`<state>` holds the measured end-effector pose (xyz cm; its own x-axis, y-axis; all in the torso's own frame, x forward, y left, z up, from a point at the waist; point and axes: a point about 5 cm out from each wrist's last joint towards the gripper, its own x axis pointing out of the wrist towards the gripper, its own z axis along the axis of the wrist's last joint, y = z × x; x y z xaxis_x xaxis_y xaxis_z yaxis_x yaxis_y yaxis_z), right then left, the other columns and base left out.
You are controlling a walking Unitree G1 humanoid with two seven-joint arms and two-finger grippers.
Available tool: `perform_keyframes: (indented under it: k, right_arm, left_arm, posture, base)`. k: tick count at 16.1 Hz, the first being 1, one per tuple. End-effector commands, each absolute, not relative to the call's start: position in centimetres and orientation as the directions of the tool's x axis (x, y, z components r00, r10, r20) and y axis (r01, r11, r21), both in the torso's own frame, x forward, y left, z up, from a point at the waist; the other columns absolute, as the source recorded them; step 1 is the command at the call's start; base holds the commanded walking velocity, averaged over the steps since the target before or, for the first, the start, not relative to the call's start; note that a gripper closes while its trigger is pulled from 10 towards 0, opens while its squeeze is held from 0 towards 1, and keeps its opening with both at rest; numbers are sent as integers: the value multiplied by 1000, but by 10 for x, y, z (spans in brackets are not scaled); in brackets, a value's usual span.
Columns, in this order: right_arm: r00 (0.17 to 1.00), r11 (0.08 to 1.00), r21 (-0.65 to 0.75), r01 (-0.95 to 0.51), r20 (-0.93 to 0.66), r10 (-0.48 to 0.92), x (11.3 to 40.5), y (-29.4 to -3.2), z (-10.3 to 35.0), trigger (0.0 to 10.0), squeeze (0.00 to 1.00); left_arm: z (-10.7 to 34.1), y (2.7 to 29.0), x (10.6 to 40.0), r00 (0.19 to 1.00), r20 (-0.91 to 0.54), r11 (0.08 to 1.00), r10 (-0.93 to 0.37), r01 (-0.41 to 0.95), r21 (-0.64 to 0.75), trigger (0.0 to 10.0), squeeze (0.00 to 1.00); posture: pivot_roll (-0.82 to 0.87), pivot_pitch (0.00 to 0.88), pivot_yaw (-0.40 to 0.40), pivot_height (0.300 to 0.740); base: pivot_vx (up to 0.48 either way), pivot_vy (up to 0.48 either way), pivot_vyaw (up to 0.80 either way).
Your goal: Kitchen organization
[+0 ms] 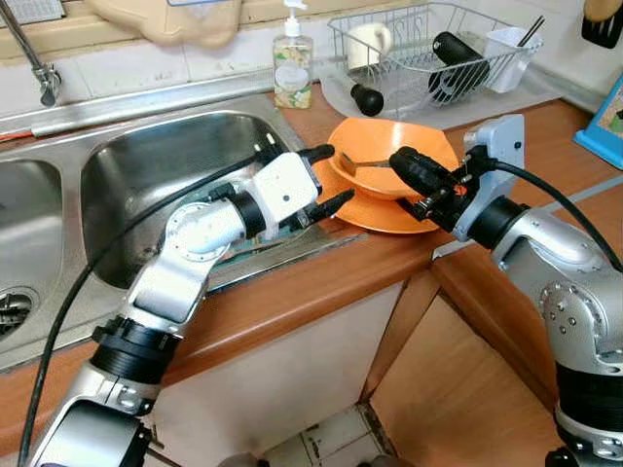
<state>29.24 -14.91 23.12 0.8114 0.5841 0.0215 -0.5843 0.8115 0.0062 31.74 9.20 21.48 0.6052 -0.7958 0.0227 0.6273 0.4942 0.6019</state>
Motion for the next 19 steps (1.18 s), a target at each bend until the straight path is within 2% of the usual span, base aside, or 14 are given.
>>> perform_keyframes:
  k: [1, 3, 7, 13, 14, 15, 16, 17, 19]
  right_arm:
    - [817, 818, -3, -575, 47, 574, 295, -150, 238, 0, 0]
    - [833, 835, -5, -550, 63, 550, 298, -153, 242, 0, 0]
    - [853, 861, 13, -509, 144, 502, 303, -162, 259, 0, 0]
    - [751, 767, 6, -642, 204, 627, 291, -140, 271, 0, 0]
    - [729, 744, 3, -668, 204, 653, 289, -134, 272, 0, 0]
    - [729, 744, 3, -668, 204, 653, 289, -134, 272, 0, 0]
    - [713, 728, 3, -685, 205, 670, 287, -130, 272, 0, 0]
    - [707, 721, 4, -693, 205, 677, 286, -129, 272, 0, 0]
    - [699, 713, 6, -701, 203, 685, 285, -127, 272, 0, 0]
  left_arm:
    - [218, 89, 319, 604, 29, 489, -797, 615, 619, 10000, 0]
    - [217, 83, 320, 595, 29, 480, -804, 618, 623, 10000, 0]
    - [227, 79, 325, 607, 106, 528, -787, 574, 626, 10000, 0]
    - [247, 66, 327, 582, 217, 573, -784, 543, 613, 10000, 0]
    - [247, 65, 329, 584, 213, 571, -783, 540, 618, 5216, 0]
    - [247, 65, 329, 584, 213, 571, -783, 540, 618, 5216, 0]
    - [245, 66, 330, 594, 204, 571, -778, 535, 623, 588, 0]
    - [245, 66, 331, 600, 202, 573, -774, 529, 625, 0, 0]
    - [243, 68, 332, 611, 197, 577, -767, 522, 629, 0, 0]
  posture:
    - [-121, 0, 39, 740]
    - [-124, 0, 39, 740]
    - [-135, 0, 38, 740]
    - [-135, 0, 27, 740]
    - [-134, 0, 26, 740]
    - [-134, 0, 26, 740]
    - [-138, 0, 27, 740]
    - [-138, 0, 26, 740]
    - [-138, 0, 25, 740]
  base:
    - [0, 0, 0]
    - [0, 0, 0]
    - [0, 0, 0]
    - [0, 0, 0]
    - [0, 0, 0]
    - [0, 0, 0]
    - [0, 0, 0]
    - [0, 0, 0]
    - [0, 0, 0]
